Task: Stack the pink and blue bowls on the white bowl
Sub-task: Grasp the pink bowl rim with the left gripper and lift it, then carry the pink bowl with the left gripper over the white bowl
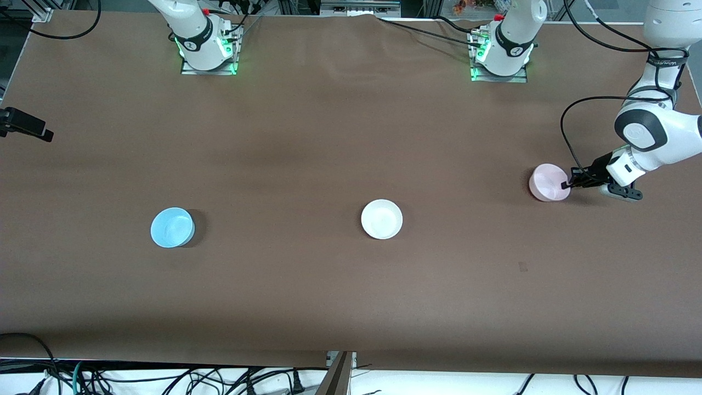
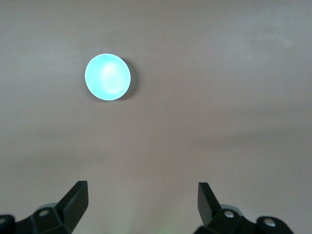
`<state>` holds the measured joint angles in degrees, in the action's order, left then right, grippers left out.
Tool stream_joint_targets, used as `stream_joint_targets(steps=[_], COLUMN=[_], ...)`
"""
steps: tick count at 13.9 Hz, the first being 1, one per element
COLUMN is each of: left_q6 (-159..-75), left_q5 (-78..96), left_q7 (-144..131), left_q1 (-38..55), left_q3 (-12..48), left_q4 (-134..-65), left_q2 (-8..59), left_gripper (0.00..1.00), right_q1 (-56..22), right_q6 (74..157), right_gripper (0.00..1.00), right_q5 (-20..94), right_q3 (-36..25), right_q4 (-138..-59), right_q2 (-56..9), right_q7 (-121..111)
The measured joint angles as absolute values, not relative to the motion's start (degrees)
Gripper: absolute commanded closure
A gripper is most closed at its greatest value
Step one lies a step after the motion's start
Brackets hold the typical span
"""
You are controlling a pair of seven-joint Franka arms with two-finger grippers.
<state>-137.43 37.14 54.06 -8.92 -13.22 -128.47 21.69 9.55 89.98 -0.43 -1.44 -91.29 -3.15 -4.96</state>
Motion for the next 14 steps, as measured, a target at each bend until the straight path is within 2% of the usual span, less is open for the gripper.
stream_joint_targets(steps=[2, 5, 11, 14], left_q6=[-136.46, -130.99, -131.07, -131.44], left_q5=[37.85, 38.01, 27.14, 19.21], left_q7=[53.7, 45.84, 9.32, -7.9], left_q1=[-8.77, -6.72, 3.87, 8.63], left_q3=[-13.2, -11.78, 1.93, 6.1], left_q4=[-127.54, -121.52, -110.41, -105.13], left_q2=[21.58, 20.92, 21.16, 24.1], left_gripper=[1.0, 1.0, 1.0, 1.0], right_q1=[9.55, 9.55, 9.56, 9.55], right_q6=[89.98, 89.98, 89.98, 89.97], right_gripper=[0.01, 0.01, 0.01, 0.01], right_q5=[-0.43, -0.43, -0.43, -0.43], right_q3=[-1.44, -1.44, -1.45, -1.44], right_q4=[-91.29, -91.28, -91.26, -91.26], right_q2=[-3.15, -3.15, -3.23, -3.5], right_q7=[-4.96, -4.96, -4.96, -4.96])
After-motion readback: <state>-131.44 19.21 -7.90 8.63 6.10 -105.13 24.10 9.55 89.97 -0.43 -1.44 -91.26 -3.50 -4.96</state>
